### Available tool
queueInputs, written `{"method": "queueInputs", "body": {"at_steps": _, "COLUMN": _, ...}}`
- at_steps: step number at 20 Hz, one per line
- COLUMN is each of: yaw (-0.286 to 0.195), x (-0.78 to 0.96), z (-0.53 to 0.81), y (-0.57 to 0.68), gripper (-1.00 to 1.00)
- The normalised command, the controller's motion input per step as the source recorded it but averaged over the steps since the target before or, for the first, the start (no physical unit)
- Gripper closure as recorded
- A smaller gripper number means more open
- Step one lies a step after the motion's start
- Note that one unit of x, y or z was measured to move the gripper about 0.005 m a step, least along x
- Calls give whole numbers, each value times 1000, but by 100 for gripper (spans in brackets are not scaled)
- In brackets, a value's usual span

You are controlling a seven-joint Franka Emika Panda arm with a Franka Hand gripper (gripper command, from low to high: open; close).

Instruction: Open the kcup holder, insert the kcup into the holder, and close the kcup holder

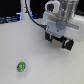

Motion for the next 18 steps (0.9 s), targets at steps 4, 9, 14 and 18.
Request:
{"method": "queueInputs", "body": {"at_steps": 4, "yaw": -105, "x": 321, "z": 296, "y": -296, "gripper": -100}}
{"method": "queueInputs", "body": {"at_steps": 9, "yaw": -162, "x": 334, "z": 295, "y": -566, "gripper": -100}}
{"method": "queueInputs", "body": {"at_steps": 14, "yaw": -195, "x": 238, "z": 164, "y": -679, "gripper": -100}}
{"method": "queueInputs", "body": {"at_steps": 18, "yaw": -202, "x": 143, "z": 109, "y": -691, "gripper": -100}}
